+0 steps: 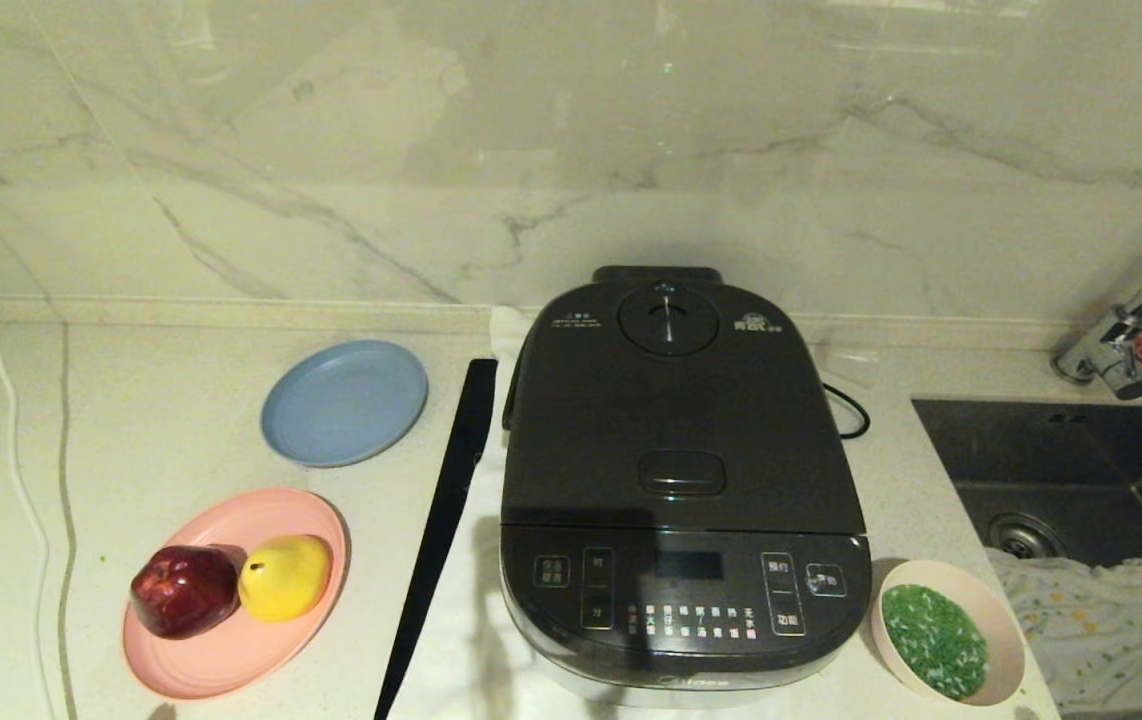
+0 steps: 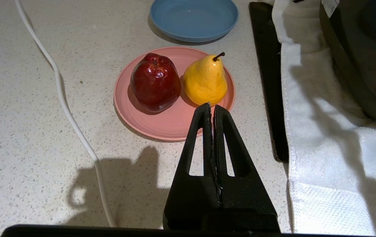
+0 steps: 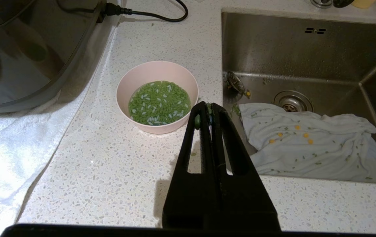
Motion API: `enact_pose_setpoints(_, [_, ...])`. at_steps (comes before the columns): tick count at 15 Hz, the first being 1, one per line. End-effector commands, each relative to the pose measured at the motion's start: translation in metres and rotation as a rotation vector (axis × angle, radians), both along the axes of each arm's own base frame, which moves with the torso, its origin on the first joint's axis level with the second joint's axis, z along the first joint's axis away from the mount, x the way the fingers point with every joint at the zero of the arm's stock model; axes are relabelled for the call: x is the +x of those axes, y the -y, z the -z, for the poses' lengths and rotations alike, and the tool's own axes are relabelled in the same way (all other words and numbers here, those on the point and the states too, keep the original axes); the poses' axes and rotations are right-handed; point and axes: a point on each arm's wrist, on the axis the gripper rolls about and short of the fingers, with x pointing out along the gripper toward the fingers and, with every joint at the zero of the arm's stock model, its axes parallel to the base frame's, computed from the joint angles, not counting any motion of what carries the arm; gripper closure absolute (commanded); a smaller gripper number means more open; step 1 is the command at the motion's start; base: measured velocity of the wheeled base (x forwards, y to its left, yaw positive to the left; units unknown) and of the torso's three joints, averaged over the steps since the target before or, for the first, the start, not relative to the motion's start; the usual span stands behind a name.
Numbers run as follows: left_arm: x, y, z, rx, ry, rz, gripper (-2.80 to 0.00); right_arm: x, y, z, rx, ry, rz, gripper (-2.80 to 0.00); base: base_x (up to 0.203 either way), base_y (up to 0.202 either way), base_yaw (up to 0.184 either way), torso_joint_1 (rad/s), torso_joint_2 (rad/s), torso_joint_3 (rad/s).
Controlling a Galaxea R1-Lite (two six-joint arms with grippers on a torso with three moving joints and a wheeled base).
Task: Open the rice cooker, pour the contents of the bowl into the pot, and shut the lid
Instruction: Open the rice cooker
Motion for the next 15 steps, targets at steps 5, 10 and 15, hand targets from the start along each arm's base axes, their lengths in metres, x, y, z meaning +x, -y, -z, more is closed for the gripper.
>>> enact_pose_setpoints(5, [0.000, 0.000, 0.002, 0.002, -0.005, 0.000, 0.00, 0.000, 0.000, 0.000, 0.000, -0.001, 0.000, 0.00, 0.000, 0.000, 0.000, 0.000, 0.00, 0.000])
enact_pose_setpoints(10, [0.001, 0.000, 0.002, 0.003, -0.006, 0.000, 0.00, 0.000, 0.000, 0.000, 0.000, 0.000, 0.000, 0.00, 0.000, 0.000, 0.000, 0.000, 0.00, 0.000])
enact_pose_setpoints(15, [-0.006, 0.000, -0.020, -0.006, 0.059, -0.003, 0.00, 0.000, 0.000, 0.000, 0.000, 0.002, 0.000, 0.00, 0.000, 0.000, 0.000, 0.000, 0.00, 0.000])
